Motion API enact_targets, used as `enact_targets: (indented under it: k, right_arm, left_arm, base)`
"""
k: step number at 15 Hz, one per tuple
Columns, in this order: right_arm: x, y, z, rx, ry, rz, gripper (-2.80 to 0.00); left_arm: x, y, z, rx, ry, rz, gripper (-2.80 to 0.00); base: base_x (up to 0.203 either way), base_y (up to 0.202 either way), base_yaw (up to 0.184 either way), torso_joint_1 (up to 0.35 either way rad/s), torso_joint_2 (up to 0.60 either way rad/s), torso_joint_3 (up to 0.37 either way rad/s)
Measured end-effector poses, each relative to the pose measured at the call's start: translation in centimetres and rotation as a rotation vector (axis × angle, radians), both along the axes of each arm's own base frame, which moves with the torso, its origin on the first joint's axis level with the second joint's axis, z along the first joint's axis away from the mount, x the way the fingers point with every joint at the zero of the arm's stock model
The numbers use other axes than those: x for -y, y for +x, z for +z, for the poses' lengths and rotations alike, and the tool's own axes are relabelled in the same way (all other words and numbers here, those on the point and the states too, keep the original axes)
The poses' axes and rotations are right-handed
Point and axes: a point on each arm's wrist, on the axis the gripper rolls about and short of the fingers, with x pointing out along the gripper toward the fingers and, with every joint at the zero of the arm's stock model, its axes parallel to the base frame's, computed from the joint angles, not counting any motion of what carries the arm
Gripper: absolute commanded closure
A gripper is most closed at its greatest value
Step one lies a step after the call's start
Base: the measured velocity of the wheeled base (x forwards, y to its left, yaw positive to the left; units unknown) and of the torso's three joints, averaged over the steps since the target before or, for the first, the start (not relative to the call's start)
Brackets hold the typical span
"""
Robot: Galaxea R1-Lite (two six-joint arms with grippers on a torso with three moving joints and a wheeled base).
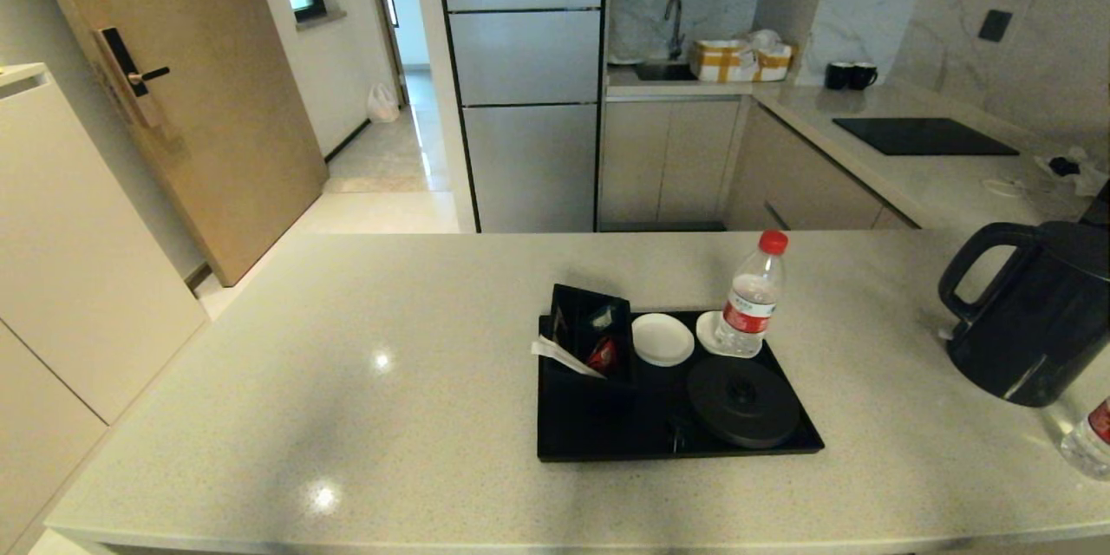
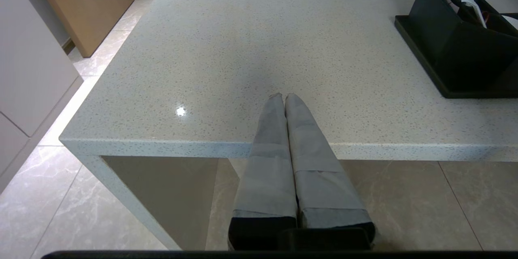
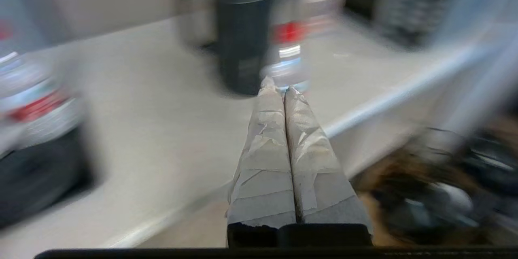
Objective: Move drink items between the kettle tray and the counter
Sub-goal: Return the bottled water to its original position
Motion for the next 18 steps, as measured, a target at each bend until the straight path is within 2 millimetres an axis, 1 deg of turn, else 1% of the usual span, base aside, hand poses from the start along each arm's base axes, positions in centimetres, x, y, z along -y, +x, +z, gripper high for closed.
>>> enact_targets:
  k: [2,4,5,6,9,10,12,18]
  right_arm:
    - [-0.1,-1.2,-0.5,-0.037,0.033,0.147,0.00]
    - [-0.3,-2.9,-2.0,-0.047,0.056,0.265,0.00]
    - [-0.3,-3.2,-3.1,-0.049,0.070,0.304,0.00]
    - [-0.4,-2.9,-4.3,-0.051,0.075,0.345,0.00]
    - [-0.8,-0.5,-8.8,-0.069,0.024,0.495,0.00]
    - [-0.9,0.1,-9.5,-0.031,-0.004,0.540,0.00]
    - [-1.0,0.4,-9.9,0.018,-0.012,0.600,0.00]
    - [-1.0,0.6,-10.3,0.009,0.006,0.605,0.00]
  left_arm:
    - [0.0,0.0,0.0,0.000,0.000,0.000,0.00]
    - [0.0,0.0,0.0,0.000,0.000,0.001,0.00]
    - [0.0,0.0,0.0,0.000,0.000,0.001,0.00]
    - [0.0,0.0,0.0,0.000,0.000,0.001,0.00]
    - [0.0,0.0,0.0,0.000,0.000,0.000,0.00]
    - [0.0,0.0,0.0,0.000,0.000,0.000,0.00]
    - [0.0,0.0,0.0,0.000,0.000,0.000,0.00]
    - [0.0,0.0,0.0,0.000,0.000,0.000,0.00]
  base:
    - [0.000,0.000,0.000,0.000,0.00,0.000]
    - [0.000,0.000,0.000,0.000,0.00,0.000]
    - [0.000,0.000,0.000,0.000,0.00,0.000]
    - [0.000,0.000,0.000,0.000,0.00,0.000]
    - [0.000,0.000,0.000,0.000,0.00,0.000]
    - [0.000,0.000,0.000,0.000,0.00,0.000]
    - [0.000,0.000,0.000,0.000,0.00,0.000]
    - [0.000,0.000,0.000,0.000,0.00,0.000]
